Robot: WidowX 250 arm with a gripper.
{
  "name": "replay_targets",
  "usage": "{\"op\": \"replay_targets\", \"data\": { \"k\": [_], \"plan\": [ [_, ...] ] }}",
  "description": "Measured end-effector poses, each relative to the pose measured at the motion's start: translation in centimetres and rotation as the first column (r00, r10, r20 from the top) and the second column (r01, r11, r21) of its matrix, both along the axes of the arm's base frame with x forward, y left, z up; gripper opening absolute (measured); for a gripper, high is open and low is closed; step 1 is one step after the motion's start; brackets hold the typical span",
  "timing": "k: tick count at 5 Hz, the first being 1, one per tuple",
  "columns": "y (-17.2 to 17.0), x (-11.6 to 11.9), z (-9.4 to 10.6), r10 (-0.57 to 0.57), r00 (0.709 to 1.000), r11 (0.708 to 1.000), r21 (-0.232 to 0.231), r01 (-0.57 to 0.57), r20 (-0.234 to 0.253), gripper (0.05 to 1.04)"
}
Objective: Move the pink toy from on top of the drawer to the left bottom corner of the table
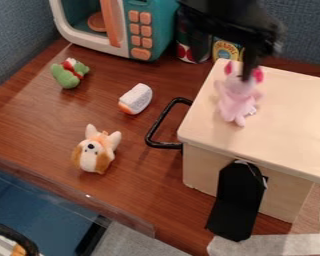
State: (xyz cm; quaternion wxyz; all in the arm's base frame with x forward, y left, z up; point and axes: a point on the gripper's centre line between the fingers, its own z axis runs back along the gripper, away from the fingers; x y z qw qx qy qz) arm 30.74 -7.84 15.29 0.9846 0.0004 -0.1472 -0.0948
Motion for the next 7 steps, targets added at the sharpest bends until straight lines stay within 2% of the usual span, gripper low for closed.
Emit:
{"op": "replay_targets", "data": {
  "k": [1,2,3,4,5,6,7],
  "plan": [
    [-0.5,0.5,-1.4,0.018,1.000,0.999,0.027,-0.018,-0.015,1.001],
    [-1.1,1.2,-2.1,0.043,0.998,0.999,0.014,-0.043,-0.035,0.946],
    [-0.1,1.5,-2.9,0.090,0.994,0.996,0.000,-0.091,-0.060,0.672],
    [0.7,1.9,-3.5,0.117,0.990,0.993,-0.010,-0.118,-0.077,0.443],
    [2.5,1.9,-3.2,0.158,0.983,0.987,0.001,-0.158,-0.090,0.337],
    [6.9,1.4,-1.2,0.258,0.964,0.966,-0.001,-0.259,-0.056,0.276],
    [11.3,-0.8,0.9,0.309,0.951,0.951,0.005,-0.309,0.000,0.243]
  ]
}}
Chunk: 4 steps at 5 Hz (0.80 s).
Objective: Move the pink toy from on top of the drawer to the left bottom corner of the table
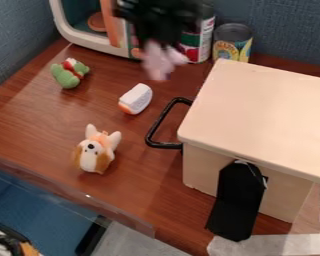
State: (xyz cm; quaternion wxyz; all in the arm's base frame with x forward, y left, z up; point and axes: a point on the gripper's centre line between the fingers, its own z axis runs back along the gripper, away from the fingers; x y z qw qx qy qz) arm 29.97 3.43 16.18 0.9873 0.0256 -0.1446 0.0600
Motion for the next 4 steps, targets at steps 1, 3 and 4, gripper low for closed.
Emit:
{"op": "replay_targets", "data": {
  "k": [1,3,4],
  "plan": [
    [4.9,-2.6,-0.8,0.099,0.995,0.994,0.038,-0.099,0.010,0.243],
    [14.5,-5.3,-9.6,0.194,0.980,0.976,0.104,-0.190,-0.035,0.243],
    [18.9,-6.0,-13.7,0.241,0.969,0.968,0.085,-0.236,-0.061,0.243]
  ]
}}
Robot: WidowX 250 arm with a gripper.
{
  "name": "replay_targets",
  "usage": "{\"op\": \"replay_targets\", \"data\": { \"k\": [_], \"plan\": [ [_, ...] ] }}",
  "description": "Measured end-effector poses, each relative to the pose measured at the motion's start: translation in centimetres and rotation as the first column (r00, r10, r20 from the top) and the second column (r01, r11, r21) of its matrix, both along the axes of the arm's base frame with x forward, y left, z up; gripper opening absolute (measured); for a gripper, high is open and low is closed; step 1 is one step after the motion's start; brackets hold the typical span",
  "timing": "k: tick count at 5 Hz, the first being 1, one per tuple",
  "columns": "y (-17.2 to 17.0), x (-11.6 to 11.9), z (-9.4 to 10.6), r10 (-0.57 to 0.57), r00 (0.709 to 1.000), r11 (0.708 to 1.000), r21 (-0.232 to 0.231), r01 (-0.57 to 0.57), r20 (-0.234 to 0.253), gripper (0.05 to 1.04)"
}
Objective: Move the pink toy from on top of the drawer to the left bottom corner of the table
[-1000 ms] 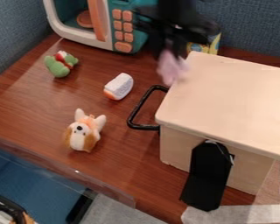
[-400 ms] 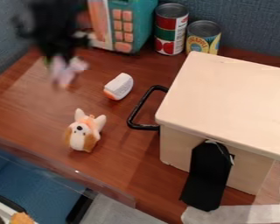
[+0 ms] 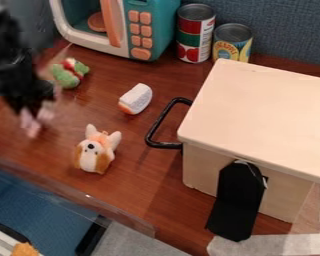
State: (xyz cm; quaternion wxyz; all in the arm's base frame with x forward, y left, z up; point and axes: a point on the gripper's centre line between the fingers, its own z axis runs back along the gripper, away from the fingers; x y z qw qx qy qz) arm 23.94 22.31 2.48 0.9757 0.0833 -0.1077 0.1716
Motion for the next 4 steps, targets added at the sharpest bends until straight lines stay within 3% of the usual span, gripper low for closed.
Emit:
{"op": "replay_targets", "data": {
  "k": [1,2,3,4],
  "plan": [
    [1.5,-0.7,-0.6,-0.014,1.000,1.000,-0.012,0.014,0.017,0.282],
    [2.0,-1.0,-0.1,-0.031,0.999,0.998,-0.054,0.033,0.025,0.563],
    [1.4,-1.0,2.2,-0.040,0.997,0.996,-0.073,0.045,0.071,0.868],
    [1.0,-1.7,6.0,-0.024,0.994,0.997,-0.076,0.033,0.110,1.011]
  ]
}}
